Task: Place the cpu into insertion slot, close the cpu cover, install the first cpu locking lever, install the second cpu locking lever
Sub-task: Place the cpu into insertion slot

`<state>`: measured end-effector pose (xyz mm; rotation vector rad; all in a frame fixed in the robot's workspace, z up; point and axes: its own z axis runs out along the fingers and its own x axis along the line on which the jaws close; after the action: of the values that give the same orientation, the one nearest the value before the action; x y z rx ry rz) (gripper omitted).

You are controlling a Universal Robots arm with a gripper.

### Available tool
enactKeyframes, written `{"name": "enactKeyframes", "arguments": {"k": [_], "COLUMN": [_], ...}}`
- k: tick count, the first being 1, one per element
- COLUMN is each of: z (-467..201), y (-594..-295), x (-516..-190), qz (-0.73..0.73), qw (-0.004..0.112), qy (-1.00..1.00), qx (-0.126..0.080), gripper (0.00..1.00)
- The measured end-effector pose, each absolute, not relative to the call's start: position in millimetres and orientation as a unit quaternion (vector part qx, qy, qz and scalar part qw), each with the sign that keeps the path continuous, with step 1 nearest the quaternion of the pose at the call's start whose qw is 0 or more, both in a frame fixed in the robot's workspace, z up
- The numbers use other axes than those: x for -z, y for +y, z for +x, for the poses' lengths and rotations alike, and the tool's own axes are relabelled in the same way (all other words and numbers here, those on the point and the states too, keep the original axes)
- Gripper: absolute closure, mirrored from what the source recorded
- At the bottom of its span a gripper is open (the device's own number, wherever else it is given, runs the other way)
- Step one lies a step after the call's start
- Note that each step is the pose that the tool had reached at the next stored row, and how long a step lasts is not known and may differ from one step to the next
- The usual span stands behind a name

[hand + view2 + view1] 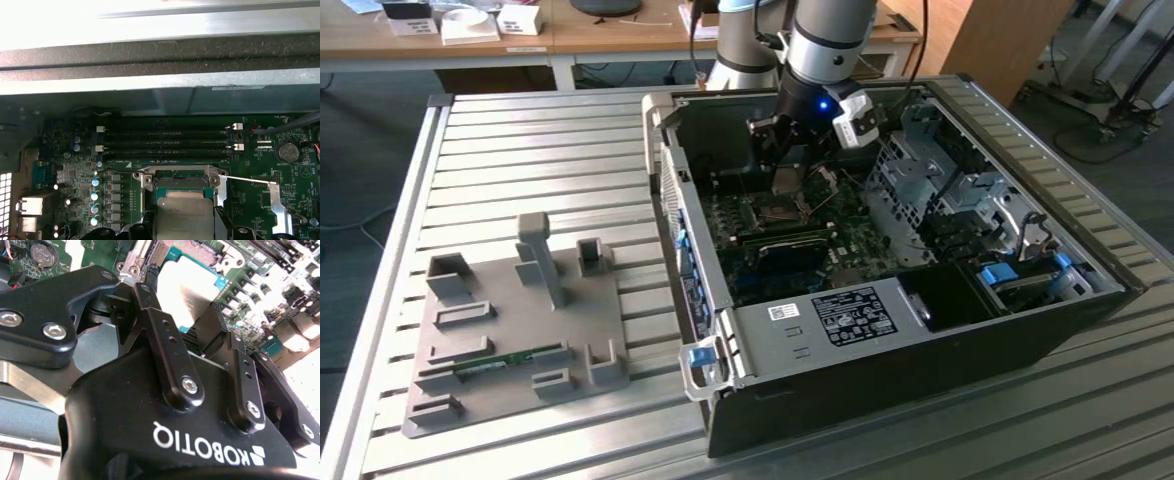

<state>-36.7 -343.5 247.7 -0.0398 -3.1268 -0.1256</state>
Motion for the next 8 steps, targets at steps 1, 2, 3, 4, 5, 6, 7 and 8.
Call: {"name": "enactKeyframes", "arguments": {"k": [1,2,3,4,5,6,7,8], "z": [-36.7,-36.7,-36.8,-36.8,-36.8,-36.7,-36.7,-36.7], "y": [-343.5,-343.6,-343.6,-343.7,-343.7,-343.6,-343.7,-343.7], "x": [-247.7,-247.6,-247.5,-247.2,-246.9,-246.5,-246.0,-245.4], "qz": [-0.013,-0.013,-0.013,-0.013,-0.013,-0.013,-0.013,-0.013], "qw": [0.006,0.006,0.006,0.006,0.006,0.006,0.006,0.006], "qy": [-0.999,-0.999,-0.999,-0.999,-0.999,-0.999,-0.999,-0.999], "qx": [0.040,0.040,0.040,0.040,0.040,0.040,0.040,0.040], "gripper": [0.46,0.46,0.46,0.46,0.46,0.46,0.46,0.46]}}
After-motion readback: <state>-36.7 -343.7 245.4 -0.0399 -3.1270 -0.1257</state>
